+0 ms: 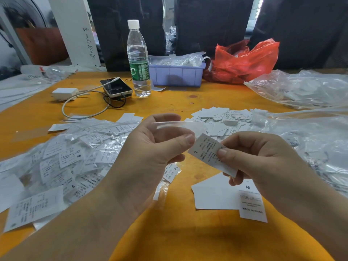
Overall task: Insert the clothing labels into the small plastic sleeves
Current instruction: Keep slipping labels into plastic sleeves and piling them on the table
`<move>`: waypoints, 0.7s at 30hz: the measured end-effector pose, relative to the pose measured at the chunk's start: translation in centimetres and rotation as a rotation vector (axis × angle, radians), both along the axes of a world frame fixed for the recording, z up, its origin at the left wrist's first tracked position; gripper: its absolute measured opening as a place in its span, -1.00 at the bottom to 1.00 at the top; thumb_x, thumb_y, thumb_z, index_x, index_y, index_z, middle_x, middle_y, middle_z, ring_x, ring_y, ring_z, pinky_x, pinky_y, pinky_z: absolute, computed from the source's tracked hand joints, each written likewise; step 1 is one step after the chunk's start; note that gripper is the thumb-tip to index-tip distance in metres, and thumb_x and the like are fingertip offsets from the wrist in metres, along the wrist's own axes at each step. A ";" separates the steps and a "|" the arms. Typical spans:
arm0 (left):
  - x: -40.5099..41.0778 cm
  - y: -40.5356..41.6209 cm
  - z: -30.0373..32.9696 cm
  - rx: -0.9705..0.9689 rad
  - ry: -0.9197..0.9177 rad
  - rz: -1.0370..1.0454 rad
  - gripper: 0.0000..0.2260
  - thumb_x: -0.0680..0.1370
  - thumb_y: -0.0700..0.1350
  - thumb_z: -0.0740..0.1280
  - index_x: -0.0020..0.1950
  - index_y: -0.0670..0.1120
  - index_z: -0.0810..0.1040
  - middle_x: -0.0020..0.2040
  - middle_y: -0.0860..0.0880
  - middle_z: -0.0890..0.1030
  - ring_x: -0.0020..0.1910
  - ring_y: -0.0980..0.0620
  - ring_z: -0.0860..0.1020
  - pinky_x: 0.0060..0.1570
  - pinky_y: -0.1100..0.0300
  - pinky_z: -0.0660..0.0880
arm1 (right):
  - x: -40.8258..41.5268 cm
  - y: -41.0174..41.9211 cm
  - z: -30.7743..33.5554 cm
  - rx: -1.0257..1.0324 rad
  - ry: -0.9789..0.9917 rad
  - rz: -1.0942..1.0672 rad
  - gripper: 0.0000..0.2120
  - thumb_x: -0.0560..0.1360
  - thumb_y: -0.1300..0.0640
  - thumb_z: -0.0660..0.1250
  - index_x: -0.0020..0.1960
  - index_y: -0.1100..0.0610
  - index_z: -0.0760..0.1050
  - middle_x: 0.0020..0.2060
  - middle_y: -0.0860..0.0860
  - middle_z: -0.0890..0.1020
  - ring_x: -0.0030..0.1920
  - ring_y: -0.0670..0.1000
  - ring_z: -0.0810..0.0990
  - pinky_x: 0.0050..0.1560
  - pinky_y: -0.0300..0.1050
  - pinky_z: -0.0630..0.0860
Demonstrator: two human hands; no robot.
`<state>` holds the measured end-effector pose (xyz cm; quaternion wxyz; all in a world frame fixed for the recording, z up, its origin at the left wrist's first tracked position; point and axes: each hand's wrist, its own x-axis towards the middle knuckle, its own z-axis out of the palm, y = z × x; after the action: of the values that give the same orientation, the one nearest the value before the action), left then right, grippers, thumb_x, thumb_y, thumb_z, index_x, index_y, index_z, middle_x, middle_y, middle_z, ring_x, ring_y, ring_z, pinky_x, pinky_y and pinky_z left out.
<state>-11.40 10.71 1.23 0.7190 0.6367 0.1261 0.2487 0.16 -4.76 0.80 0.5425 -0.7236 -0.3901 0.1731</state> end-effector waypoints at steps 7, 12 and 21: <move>0.0 0.1 -0.1 0.020 0.011 0.043 -0.56 0.18 -0.02 0.49 0.04 0.02 0.53 -0.15 -0.05 0.72 -0.06 0.02 0.67 -0.17 0.17 0.51 | -0.1 0.0 0.0 -0.007 0.013 0.033 -0.83 0.35 -0.06 0.34 -0.16 -0.01 0.64 -0.27 -0.04 0.70 -0.42 -0.03 0.57 -0.22 0.02 0.52; -0.1 0.0 -0.1 0.033 0.033 0.046 -0.45 0.12 0.07 0.51 0.07 0.01 0.53 -0.16 -0.02 0.71 -0.06 0.02 0.67 -0.18 0.20 0.54 | -0.3 -0.1 0.0 0.017 0.009 0.072 -0.84 0.37 -0.05 0.34 -0.16 -0.01 0.64 -0.26 -0.03 0.70 -0.42 -0.04 0.55 -0.28 -0.02 0.50; 0.1 0.0 -0.4 -0.019 0.032 0.022 -0.58 0.24 -0.03 0.46 0.08 -0.02 0.55 -0.15 -0.08 0.72 -0.15 0.06 0.67 -0.26 0.27 0.57 | -0.2 -0.1 0.1 0.086 0.040 0.100 -0.87 0.37 0.02 0.35 -0.18 0.03 0.64 -0.29 0.00 0.69 -0.42 -0.01 0.53 -0.29 -0.11 0.45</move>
<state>-11.34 10.69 0.84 0.7201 0.6322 0.1470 0.2452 -0.02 -4.81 0.91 0.5713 -0.6757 -0.4220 0.1974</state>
